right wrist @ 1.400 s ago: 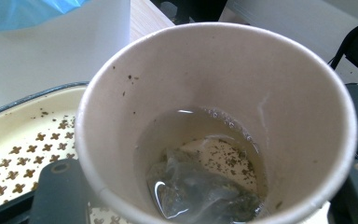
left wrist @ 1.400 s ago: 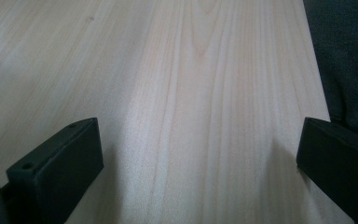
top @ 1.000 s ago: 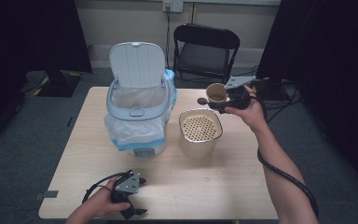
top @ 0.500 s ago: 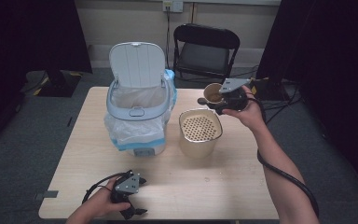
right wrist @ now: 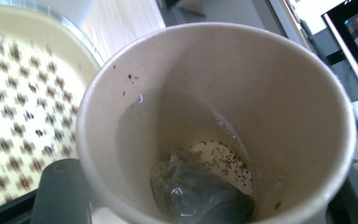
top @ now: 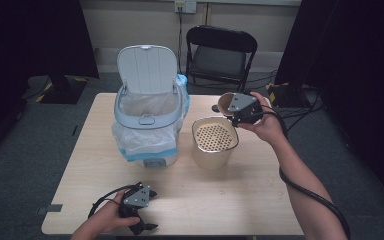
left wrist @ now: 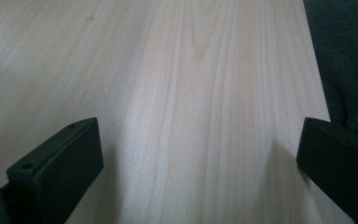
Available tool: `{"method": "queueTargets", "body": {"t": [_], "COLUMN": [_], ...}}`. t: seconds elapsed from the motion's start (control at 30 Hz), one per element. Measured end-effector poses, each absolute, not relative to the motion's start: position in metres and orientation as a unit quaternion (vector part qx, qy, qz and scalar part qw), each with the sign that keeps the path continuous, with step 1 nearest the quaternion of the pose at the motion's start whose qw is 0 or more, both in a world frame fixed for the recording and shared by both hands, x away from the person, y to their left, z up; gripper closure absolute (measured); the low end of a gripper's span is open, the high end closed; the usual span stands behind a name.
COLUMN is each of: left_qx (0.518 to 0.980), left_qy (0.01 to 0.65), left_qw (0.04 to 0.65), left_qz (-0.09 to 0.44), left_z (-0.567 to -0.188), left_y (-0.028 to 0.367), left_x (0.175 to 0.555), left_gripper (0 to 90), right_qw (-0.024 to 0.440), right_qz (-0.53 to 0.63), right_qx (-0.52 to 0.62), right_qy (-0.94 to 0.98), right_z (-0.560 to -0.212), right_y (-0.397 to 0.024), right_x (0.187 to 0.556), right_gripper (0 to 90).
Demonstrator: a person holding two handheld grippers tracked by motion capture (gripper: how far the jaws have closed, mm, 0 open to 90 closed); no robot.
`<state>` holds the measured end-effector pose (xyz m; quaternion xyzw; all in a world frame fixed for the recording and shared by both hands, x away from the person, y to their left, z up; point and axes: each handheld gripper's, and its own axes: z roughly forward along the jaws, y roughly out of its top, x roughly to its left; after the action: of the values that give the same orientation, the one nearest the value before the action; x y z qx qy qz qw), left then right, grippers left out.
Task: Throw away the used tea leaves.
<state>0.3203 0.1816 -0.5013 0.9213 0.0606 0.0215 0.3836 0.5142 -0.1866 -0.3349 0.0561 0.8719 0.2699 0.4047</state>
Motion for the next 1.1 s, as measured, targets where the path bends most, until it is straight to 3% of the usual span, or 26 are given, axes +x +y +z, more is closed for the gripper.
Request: {"method": "queueTargets", "body": {"t": [0.23,0.4,0.77,1.1], "left_qx": [0.921,0.921,0.921,0.921], "left_qy": [0.060,0.060,0.060,0.060], "left_qw": [0.384,0.385,0.385,0.384], "left_qz": [0.021,0.021,0.021,0.021], "left_z": [-0.501,-0.502,-0.501,-0.501], "left_y": [0.182,0.181,0.182,0.182], "left_x": [0.320,0.320,0.320,0.320], "left_gripper": [0.0,0.0,0.0,0.0], "right_qw": [0.463,0.481,0.625,0.685], "right_qz": [0.162,0.110,-0.096,-0.133], "right_qx": [-0.016,-0.058,-0.247,-0.283], "right_qy": [0.871,0.868,0.734,0.658], "right_z": [-0.338,-0.347,-0.361,-0.355], "right_y": [-0.172,-0.163,-0.147,-0.145], "right_x": [0.502,0.495,0.474,0.467], "right_gripper": [29.0,29.3,29.3,28.5]}}
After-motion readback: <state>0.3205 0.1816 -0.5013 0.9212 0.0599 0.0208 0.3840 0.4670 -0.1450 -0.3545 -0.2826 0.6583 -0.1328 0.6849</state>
